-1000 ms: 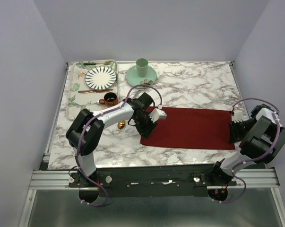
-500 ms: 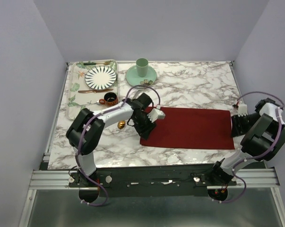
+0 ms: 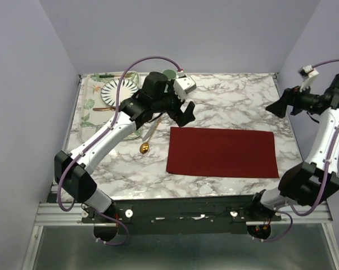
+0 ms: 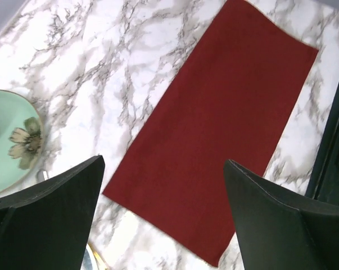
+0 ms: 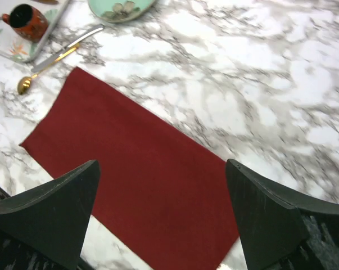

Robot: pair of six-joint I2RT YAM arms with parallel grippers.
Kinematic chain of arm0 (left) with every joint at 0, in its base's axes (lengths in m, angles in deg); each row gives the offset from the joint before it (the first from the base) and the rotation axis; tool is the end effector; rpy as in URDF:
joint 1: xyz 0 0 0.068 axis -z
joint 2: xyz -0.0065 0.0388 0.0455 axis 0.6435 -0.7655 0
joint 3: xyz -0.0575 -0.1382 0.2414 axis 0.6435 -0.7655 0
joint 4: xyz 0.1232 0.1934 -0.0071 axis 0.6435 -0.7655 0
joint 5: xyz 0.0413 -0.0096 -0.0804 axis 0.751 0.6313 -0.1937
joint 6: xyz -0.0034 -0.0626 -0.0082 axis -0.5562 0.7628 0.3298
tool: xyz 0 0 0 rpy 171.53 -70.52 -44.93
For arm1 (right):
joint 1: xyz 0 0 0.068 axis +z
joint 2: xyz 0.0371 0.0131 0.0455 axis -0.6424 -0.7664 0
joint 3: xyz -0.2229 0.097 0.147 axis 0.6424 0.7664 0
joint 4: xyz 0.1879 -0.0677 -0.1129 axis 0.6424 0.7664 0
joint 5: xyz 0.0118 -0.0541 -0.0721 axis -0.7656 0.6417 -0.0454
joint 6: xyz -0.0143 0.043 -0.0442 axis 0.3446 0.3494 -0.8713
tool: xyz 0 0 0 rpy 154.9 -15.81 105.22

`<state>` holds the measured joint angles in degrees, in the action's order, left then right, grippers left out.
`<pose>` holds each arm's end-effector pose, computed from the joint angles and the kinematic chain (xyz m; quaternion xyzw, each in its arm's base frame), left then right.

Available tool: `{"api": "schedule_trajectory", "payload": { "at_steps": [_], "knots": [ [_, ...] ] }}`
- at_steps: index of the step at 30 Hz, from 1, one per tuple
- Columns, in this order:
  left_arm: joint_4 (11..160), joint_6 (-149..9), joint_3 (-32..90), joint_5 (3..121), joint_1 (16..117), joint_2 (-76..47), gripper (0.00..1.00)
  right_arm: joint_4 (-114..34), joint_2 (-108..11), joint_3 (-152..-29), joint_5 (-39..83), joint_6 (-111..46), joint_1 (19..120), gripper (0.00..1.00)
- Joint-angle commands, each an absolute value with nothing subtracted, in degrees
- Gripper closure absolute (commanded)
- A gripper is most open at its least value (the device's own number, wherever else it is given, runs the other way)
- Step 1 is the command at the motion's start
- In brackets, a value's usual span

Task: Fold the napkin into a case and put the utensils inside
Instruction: Smooth out the rectangle-folded napkin at the center of the board.

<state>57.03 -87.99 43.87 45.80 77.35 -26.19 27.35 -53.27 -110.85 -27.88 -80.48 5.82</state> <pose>0.2452 -0.2122 0.3959 0.4159 0.7277 -0.3096 0.4490 0.2286 -0.1058 0.4016 -0.1885 0.8320 0.2105 0.4774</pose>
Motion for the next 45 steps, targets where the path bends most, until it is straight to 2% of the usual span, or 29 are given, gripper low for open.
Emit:
{"api": "schedule_trajectory", "payload": {
  "at_steps": [1, 2, 4, 5, 6, 8, 9, 11, 12, 18, 23, 27, 33, 39, 45],
  "knots": [
    [62.1, -79.4, 44.8, 41.4, 76.3, -31.9, 0.01, 1.7, -46.9, -97.5, -21.7, -59.9, 17.6, 0.0],
    [61.9, -77.5, 46.2, 39.1, 75.9, -34.0, 0.01, -0.6, -46.2, -95.7, -20.2, -58.8, 21.1, 0.0],
    [67.4, -73.1, 44.0, 39.2, 75.7, -33.9, 0.01, -7.1, -45.6, -90.2, -23.1, -56.1, 22.0, 0.0],
    [70.9, -69.9, 39.4, 39.1, 75.6, -32.5, 0.01, -10.8, -45.8, -88.6, -21.3, -44.1, 22.0, 0.0],
    [77.4, -68.1, 37.1, 38.9, 75.6, -31.8, 0.01, -11.8, -46.8, -88.1, -21.9, -41.8, 21.9, 0.0],
    [81.8, -63.2, 33.1, 38.4, 75.5, -32.5, 0.01, -10.8, -51.3, -88.5, -26.1, -39.7, 21.9, 0.0],
    [82.9, -57.8, 32.7, 37.7, 75.3, -33.6, 0.01, -8.6, -53.0, -88.6, -32.4, -40.1, 22.0, 0.0],
    [84.7, -51.6, 31.3, 34.4, 75.1, -36.6, 0.01, -8.4, -56.8, -86.6, -34.8, -35.1, 22.3, 0.0],
    [90.3, -48.8, 29.9, 33.9, 75.2, -36.9, 0.01, -10.2, -57.5, -85.3, -35.8, -33.6, 22.5, 0.0],
    [104.7, -31.1, 26.2, 30.4, 75.2, -44.7, 0.01, -16.7, -62.0, -75.8, -34.7, -27.0, 24.8, 0.0],
    [117.8, -17.7, 26.2, 28.5, 75.2, -54.1, 0.01, -21.8, -66.8, -73.3, -34.7, -21.9, 27.4, 0.0],
    [124.2, -14.0, 28.0, 29.4, 75.2, -59.5, 0.01, -27.6, -69.8, -72.1, -33.6, -18.6, 30.0, 0.0],
    [124.6, -12.9, 29.8, 32.8, 75.0, -64.6, 0.01, -34.7, -75.9, -73.5, -31.6, -12.2, 31.4, 0.0],
    [125.3, -10.8, 28.8, 35.6, 73.3, -68.0, 0.01, -35.6, -81.1, -73.8, -26.6, -10.9, 31.4, 0.0],
    [126.4, -9.7, 24.2, 35.4, 71.2, -67.3, 0.01, -37.2, -81.6, -73.1, -26.5, -7.7, 31.4, 0.0]
  ]
}}
